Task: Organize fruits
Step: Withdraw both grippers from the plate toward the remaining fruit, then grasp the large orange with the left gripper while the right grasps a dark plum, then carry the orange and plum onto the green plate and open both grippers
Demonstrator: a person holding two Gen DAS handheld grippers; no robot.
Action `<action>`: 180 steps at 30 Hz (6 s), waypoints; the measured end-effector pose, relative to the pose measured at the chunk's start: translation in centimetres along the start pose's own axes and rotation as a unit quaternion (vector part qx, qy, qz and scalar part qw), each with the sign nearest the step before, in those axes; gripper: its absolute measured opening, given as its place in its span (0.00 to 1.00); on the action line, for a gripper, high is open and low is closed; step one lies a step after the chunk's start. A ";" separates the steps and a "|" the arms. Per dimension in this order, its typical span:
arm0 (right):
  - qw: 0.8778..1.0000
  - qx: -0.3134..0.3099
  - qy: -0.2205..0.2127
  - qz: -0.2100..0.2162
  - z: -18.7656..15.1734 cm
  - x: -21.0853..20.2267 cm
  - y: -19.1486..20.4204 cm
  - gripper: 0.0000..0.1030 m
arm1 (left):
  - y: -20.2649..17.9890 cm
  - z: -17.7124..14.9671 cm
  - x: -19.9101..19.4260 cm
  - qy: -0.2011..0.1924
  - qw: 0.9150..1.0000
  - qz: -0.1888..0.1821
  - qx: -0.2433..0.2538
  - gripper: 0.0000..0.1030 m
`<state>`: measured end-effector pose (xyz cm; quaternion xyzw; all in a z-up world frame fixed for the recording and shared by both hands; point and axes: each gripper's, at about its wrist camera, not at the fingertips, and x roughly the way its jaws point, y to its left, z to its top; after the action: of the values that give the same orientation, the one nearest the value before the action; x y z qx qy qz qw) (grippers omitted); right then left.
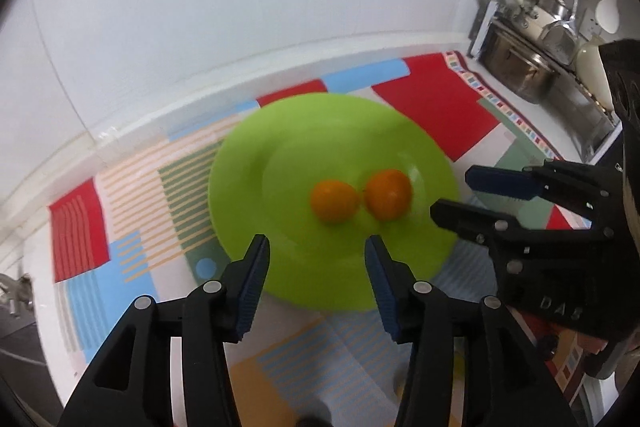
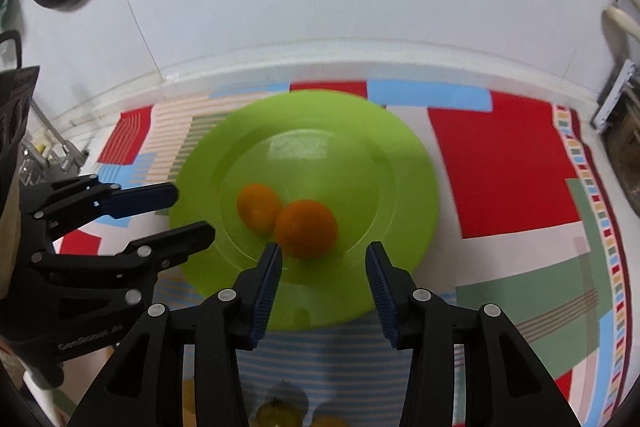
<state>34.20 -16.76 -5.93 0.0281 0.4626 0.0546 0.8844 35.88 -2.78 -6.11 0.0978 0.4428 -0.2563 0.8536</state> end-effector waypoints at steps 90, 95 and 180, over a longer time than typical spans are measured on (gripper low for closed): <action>0.987 0.144 -0.052 -0.058 -19.7 -8.1 -2.2 0.29 | -12.6 -11.8 -1.6 -0.043 0.981 -0.080 0.173 0.40; 0.987 0.136 -0.061 -0.056 -19.2 -8.9 -2.1 0.29 | -12.7 -11.7 -2.5 -0.050 0.982 -0.075 0.164 0.40; 0.998 0.057 -0.011 0.004 5.4 4.3 -2.0 0.34 | 3.0 4.6 4.9 -0.012 1.000 -0.015 0.010 0.48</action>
<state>41.22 -18.17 -6.55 0.0809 0.4547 0.0319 0.8864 43.09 -3.79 -7.54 0.0963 0.4311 -0.2751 0.8539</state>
